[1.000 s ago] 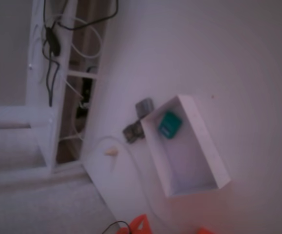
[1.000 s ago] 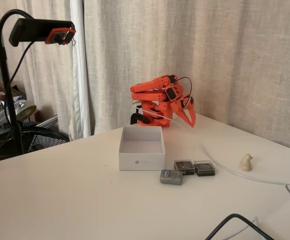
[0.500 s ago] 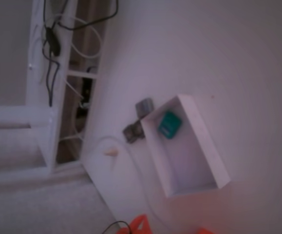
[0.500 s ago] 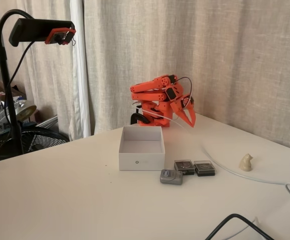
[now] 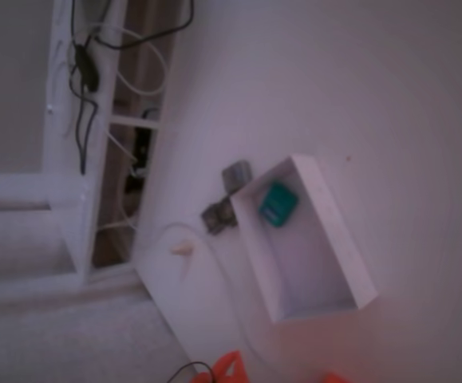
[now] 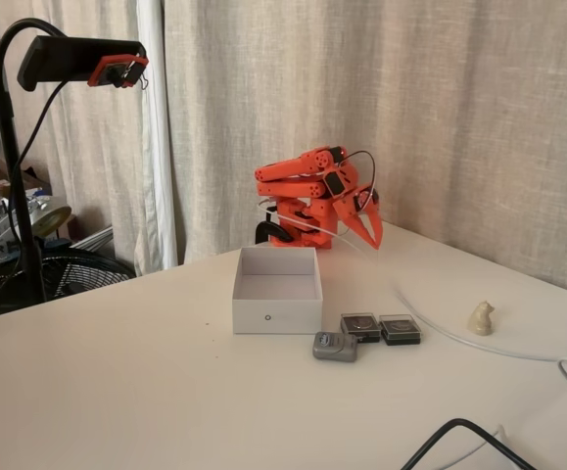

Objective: Grasp the green cube and put it in the bin.

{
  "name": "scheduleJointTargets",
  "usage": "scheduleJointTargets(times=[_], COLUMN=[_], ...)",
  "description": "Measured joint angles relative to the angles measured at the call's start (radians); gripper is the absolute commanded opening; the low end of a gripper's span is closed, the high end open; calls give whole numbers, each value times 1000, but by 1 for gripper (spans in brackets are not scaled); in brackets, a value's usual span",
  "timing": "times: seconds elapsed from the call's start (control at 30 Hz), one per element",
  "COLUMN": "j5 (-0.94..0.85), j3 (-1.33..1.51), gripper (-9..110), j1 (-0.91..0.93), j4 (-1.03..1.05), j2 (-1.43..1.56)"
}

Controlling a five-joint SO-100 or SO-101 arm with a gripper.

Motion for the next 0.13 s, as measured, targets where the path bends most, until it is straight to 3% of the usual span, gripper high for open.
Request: scheduleJointTargets(times=[0.13], j5=[0], j3=[0], gripper=[-8], j1=[0], j4=[0], j2=[0])
